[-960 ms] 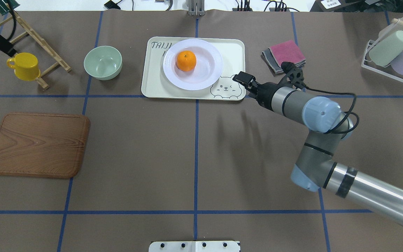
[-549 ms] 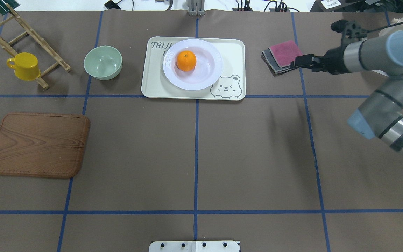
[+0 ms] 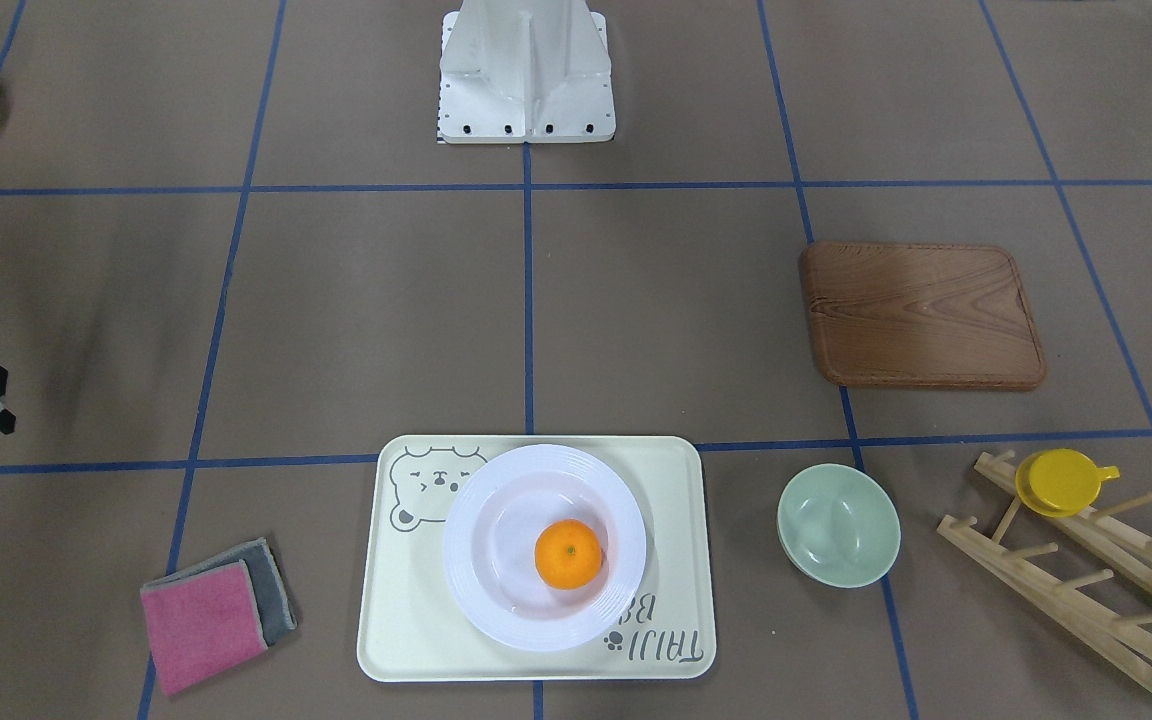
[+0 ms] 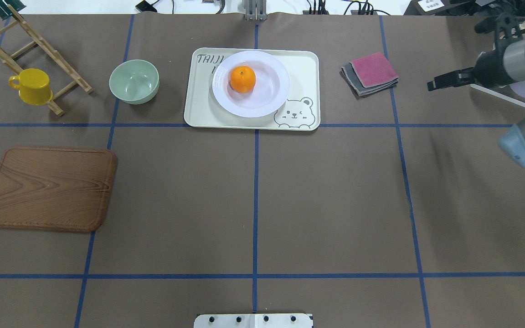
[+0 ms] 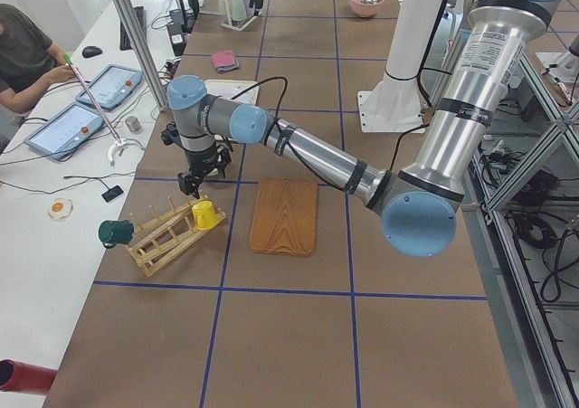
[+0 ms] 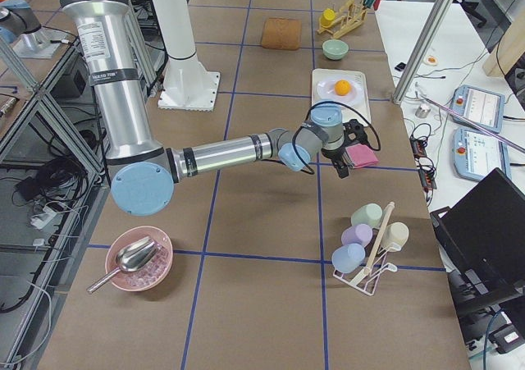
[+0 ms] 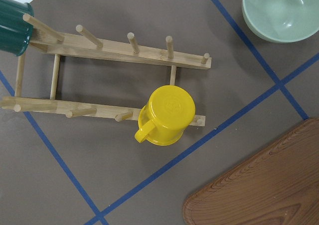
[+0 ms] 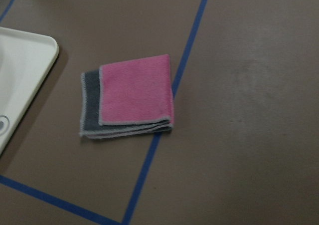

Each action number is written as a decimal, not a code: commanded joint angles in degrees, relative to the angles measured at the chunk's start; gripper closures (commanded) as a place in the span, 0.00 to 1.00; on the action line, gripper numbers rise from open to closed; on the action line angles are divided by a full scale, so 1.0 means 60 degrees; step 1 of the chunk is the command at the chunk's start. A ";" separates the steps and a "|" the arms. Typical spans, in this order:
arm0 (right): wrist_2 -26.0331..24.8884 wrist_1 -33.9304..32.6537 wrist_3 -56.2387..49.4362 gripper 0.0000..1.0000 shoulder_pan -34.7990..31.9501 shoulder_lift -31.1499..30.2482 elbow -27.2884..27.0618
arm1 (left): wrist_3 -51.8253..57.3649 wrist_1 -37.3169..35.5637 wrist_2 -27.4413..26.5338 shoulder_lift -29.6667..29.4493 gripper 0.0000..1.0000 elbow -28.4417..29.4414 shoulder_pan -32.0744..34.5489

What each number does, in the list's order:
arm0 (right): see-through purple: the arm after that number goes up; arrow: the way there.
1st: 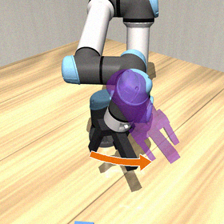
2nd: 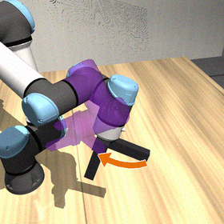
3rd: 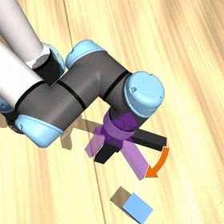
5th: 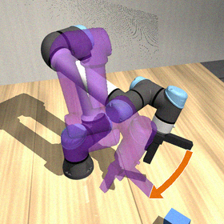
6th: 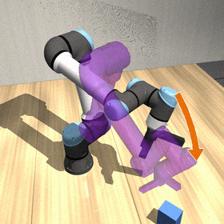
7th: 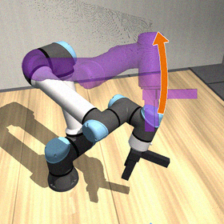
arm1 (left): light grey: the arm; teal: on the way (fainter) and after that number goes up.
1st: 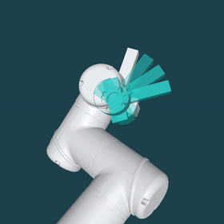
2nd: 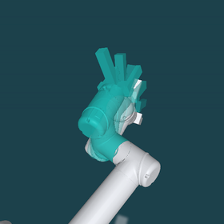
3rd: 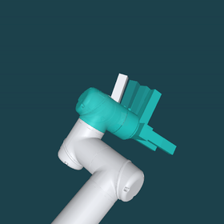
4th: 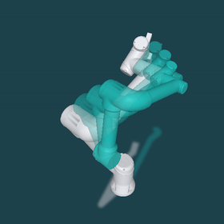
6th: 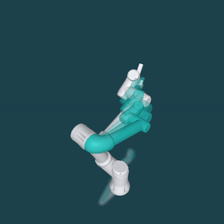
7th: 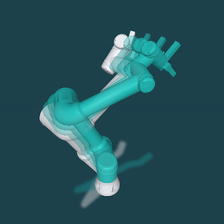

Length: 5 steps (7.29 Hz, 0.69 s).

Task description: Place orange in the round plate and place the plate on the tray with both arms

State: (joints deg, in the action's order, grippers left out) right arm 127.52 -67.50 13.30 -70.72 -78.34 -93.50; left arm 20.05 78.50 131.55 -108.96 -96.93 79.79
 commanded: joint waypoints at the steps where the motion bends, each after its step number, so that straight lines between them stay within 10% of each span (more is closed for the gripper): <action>1: -0.0100 -0.5243 -0.5055 0.00 -0.1639 -0.0198 -0.1960 | 0.0652 -0.0016 0.0018 0.0230 0.01 0.0128 0.0279; 5: 0.0526 -0.5274 -0.6215 0.00 -0.2203 -0.2174 -0.2084 | 0.1010 0.0013 0.1548 0.0260 0.01 0.1664 0.1656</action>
State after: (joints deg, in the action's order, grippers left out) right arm 128.67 -98.89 -22.76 -83.39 -88.78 -106.31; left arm 25.91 78.51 135.89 -107.49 -89.99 87.40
